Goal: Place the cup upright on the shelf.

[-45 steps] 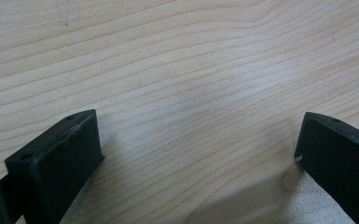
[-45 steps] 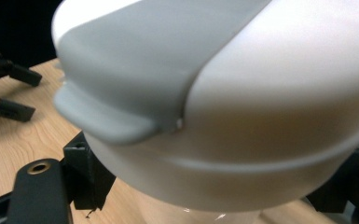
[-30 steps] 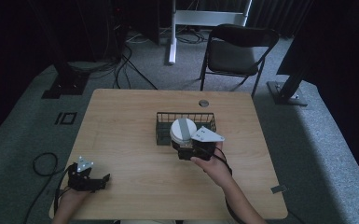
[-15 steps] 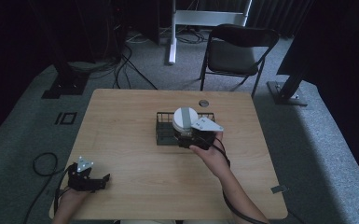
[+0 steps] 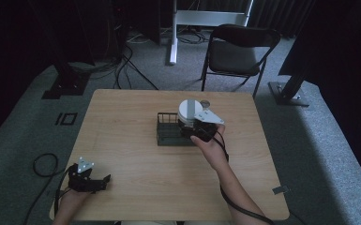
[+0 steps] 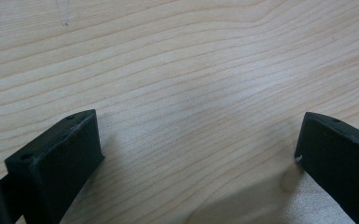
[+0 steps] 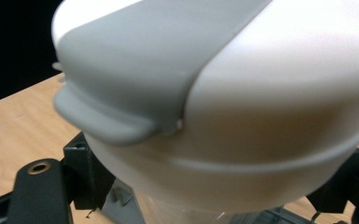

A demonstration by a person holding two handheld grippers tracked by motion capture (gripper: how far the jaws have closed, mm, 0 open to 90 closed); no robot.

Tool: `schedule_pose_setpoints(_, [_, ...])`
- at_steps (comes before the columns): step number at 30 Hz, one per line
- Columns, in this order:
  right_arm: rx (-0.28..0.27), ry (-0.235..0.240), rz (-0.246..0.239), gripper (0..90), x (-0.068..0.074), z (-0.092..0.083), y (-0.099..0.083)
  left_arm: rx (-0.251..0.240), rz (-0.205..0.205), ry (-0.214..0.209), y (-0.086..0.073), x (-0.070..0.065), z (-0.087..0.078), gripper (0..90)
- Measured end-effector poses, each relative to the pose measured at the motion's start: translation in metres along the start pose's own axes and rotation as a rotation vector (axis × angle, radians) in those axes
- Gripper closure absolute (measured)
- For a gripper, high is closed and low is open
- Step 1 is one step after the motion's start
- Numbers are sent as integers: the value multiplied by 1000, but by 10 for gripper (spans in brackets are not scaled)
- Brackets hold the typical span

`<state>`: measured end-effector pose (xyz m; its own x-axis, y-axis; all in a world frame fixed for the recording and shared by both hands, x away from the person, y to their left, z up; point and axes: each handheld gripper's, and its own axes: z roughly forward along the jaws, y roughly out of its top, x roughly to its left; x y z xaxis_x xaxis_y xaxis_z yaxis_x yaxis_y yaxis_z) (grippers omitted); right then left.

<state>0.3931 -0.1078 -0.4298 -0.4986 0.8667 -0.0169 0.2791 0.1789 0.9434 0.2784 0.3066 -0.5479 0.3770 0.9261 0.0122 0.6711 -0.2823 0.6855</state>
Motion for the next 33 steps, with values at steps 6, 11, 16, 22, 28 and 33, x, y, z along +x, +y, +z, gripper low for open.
schedule_pose_setpoints(6, [12, -46, 34, 184, -5, 11, 3, 0, 0, -1, 0, 0, 0, 6])
schedule_pose_setpoints(11, [31, -83, 52, 184, -7, 19, 3, 0, 0, 0, 0, 0, 0, 6])
schedule_pose_setpoints(16, [62, -90, 53, 184, -8, 27, 0, 0, -1, -1, 0, 0, 0, 6])
schedule_pose_setpoints(22, [98, -96, 65, 184, -7, 39, -4, 0, 0, -1, 0, 0, 0, 5])
schedule_pose_setpoints(28, [124, -103, 84, 184, -7, 49, -10, 0, 0, -1, 0, 0, 0, 5])
schedule_pose_setpoints(33, [145, -97, 99, 184, -7, 55, -14, 0, 0, -1, 0, 0, 0, 6])
